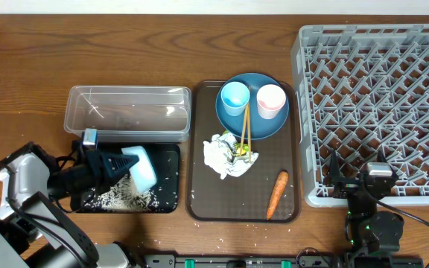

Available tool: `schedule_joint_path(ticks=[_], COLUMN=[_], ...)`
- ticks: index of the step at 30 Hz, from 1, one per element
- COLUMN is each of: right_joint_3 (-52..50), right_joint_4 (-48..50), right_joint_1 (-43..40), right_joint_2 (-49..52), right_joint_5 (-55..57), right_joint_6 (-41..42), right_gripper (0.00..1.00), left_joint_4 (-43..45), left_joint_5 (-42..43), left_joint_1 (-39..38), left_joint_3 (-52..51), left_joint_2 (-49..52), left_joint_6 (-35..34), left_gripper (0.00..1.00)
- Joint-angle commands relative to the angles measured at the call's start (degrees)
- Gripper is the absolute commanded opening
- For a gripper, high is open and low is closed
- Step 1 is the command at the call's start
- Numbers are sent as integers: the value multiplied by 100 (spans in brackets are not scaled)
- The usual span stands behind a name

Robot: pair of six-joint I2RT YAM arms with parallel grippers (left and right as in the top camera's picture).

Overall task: Sort waste into correct bins and load items into the dishwasher rack
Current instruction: 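Carry the bowl over the black tray and tip rice out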

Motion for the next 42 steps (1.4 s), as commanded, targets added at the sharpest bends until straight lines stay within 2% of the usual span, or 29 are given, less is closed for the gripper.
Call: schedule_joint_path(ticks=[1, 11, 15, 17, 19, 22, 25, 28, 30, 32, 35, 40, 42], right_joint_3=[-9, -9, -9, -9, -9, -9, -9, -9, -9, -9, -9, -9, -9], right_joint_4=[-22, -22, -22, -22, -22, -22, -22, -22, -22, -22, -22, -22, -22], right_joint_1=[79, 79, 79, 79, 79, 79, 79, 79, 79, 79, 79, 79, 79], right_joint_2=[-2, -2, -2, -2, -2, -2, -2, -2, -2, -2, -2, -2, -2], right_joint_5=[15, 15, 15, 15, 15, 15, 15, 15, 15, 15, 15, 17, 15], right_joint_6=[-20, -20, -20, -20, -20, -20, -20, -20, -20, -20, -20, -20, -20], right_gripper=[99, 99, 99, 99, 99, 99, 99, 99, 99, 99, 99, 99, 99], left_joint_4=[-94, -345, -664, -354, -468, -608, -496, -846, -507, -579, -815, -1010, -1023], left_joint_5=[533, 876, 855, 848, 828, 807, 782, 833, 907, 911, 957, 970, 990], left_joint_1=[55, 55, 66, 131, 184, 192, 256, 243, 291, 321, 313, 313, 317], left_joint_3=[-13, 42, 46, 57, 57, 57, 57, 57, 61, 61, 61, 61, 61], left_joint_2=[20, 17, 17, 20, 20, 17, 20, 17, 20, 20, 17, 15, 20], left_joint_6=[295, 297, 955, 898, 782, 1097, 890, 1344, 1237, 844, 1224, 1475, 1285], left_gripper=[6, 6, 6, 6, 6, 6, 6, 6, 6, 6, 6, 6, 6])
